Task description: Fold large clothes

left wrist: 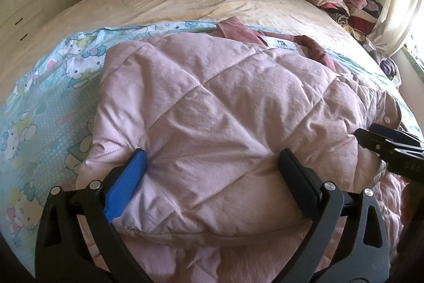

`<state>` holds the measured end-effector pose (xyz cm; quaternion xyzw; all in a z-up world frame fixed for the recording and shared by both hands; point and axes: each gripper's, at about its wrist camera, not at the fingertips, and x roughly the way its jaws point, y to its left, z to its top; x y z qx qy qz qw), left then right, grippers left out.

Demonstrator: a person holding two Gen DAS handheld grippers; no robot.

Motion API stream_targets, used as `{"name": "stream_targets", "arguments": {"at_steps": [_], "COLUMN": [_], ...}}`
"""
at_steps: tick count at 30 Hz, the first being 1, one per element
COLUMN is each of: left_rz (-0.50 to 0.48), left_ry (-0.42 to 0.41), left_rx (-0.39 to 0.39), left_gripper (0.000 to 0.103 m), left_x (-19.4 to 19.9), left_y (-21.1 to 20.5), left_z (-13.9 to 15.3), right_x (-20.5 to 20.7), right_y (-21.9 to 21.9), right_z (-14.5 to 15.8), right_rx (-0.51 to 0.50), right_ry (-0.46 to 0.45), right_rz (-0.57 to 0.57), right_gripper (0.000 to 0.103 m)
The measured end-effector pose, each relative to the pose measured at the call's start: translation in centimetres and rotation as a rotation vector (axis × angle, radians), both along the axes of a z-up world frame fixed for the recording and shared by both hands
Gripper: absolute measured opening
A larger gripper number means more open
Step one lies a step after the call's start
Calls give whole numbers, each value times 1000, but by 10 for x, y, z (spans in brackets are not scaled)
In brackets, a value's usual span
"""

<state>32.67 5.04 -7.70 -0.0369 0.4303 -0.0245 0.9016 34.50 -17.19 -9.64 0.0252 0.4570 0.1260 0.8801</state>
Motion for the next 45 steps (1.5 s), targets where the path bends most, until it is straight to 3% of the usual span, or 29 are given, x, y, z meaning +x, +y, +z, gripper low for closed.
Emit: {"name": "stream_targets", "arguments": {"at_steps": [7,8,16,35,45], "left_rz": [0,0,-5,13,12], "left_ry": [-1,1,5,-19,-41], "left_rx": [-1,-2,-10,-40,6], "left_gripper": [93,93,92,94,94], "left_x": [0,0,-1,-11,-23], "left_y": [0,1,0,7,5], "left_z": [0,0,5,34,53], "right_x": [-1,-2,-17,-46,-59], "right_y": [0,0,-4,-27,-24], "right_z": [1,3,19,45,61], "right_rx": [8,11,99,153,156], "right_ry": [-13,-13,-20,-58,-80], "right_rz": [-13,-13,-17,-77,-67], "right_gripper": [80,85,98,98,98]}}
